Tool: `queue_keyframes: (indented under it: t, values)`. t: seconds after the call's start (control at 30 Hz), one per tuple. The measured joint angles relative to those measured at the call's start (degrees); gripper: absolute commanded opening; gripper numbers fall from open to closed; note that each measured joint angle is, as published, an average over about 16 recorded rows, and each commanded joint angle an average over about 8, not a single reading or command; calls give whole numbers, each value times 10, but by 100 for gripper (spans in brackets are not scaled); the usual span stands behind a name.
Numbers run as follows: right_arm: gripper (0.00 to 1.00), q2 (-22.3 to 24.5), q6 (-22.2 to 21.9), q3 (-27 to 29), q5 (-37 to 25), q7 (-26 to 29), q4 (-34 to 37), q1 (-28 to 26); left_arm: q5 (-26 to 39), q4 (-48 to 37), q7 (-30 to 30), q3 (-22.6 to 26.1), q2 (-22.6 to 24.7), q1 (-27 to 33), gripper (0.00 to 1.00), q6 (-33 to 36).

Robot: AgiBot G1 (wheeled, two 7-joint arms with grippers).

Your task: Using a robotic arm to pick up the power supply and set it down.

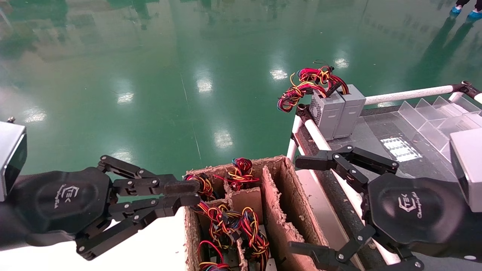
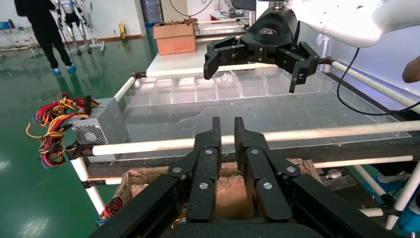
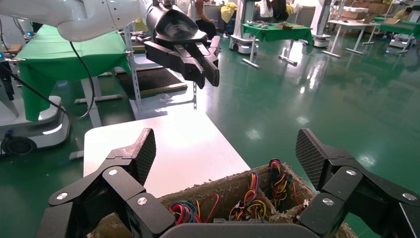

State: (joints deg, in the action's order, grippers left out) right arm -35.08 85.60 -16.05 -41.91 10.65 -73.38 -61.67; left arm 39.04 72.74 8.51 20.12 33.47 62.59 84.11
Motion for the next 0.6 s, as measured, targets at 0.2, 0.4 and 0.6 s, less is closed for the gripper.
queue_keyframes:
  t: [0.2,0.4,0.6]
  values:
    - [100,0,0,0,0,0,0,0,0,0,0,0,0,0,0,0]
    - [100,1,-1,0,-1,0,1,1,0,0,0,0,0,0,62,0]
    - [100,4,-3,-1,-4,0,5,5,0,0,0,0,0,0,100,0]
